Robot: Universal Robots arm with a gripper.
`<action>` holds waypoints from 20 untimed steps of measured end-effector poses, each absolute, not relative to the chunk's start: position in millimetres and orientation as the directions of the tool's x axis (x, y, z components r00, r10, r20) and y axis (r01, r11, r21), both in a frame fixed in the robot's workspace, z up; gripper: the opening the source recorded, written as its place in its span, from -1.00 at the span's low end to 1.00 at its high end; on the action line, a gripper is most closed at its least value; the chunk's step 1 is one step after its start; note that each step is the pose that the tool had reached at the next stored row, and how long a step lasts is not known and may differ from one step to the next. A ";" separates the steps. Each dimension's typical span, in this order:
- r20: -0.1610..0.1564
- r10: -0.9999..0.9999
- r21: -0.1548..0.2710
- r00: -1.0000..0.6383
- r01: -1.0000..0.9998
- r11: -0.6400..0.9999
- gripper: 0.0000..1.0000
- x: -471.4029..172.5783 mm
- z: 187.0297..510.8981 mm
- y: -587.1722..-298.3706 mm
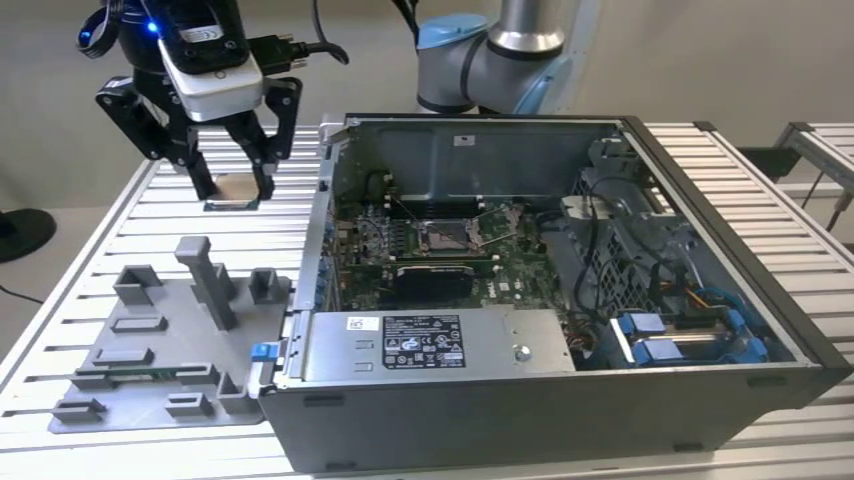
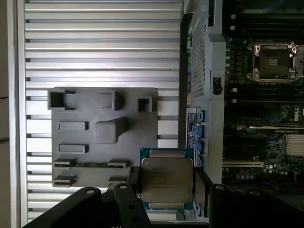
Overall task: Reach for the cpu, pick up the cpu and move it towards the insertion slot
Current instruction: 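Pick up the cpu and move it towards the insertion slot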
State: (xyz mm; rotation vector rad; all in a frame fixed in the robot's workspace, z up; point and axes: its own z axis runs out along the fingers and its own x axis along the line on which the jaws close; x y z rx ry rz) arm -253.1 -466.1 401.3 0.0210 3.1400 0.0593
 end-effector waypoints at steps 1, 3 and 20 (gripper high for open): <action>-0.001 0.013 0.038 -1.000 0.013 0.999 -1.00 -251.4 401.3 -466.1; -0.001 0.013 0.038 -1.000 0.013 0.999 -1.00 -248.0 401.3 -466.1; -0.001 0.013 0.038 -1.000 0.013 0.999 -1.00 -217.9 401.4 -466.1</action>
